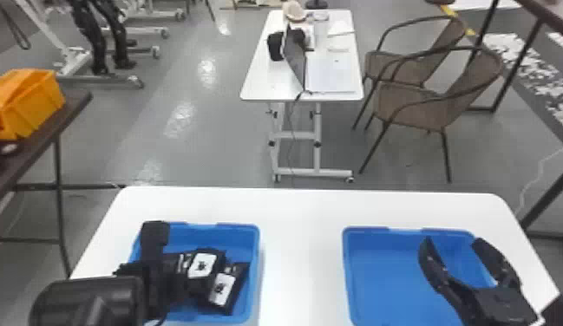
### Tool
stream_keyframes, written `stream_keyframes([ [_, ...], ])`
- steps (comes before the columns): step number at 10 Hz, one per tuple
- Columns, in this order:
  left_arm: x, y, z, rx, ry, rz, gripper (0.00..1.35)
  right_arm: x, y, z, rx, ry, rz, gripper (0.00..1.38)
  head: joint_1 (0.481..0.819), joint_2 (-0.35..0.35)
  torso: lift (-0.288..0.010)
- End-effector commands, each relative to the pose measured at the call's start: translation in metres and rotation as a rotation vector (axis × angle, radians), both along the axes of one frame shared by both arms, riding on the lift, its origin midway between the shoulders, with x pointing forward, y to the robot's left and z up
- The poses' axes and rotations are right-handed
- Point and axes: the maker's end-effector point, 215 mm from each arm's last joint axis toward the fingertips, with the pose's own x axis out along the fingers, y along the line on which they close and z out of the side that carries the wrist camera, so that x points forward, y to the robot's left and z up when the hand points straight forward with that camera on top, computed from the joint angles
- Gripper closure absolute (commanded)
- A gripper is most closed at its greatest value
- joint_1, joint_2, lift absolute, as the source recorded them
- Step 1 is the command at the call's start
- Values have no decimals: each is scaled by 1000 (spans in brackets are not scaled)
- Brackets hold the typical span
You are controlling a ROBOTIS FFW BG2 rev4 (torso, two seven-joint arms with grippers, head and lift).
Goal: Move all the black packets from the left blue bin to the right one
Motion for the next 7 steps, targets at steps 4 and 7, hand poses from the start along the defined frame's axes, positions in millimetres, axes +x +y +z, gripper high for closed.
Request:
stream_keyframes([
  [4,9,-10,24,-50,-84,-48,935,0,0,0,4,1,-2,145,695,74,0],
  [7,9,-32,77,-49,-206,-100,935,1,0,0,4,-1,-2,145,695,59,0],
])
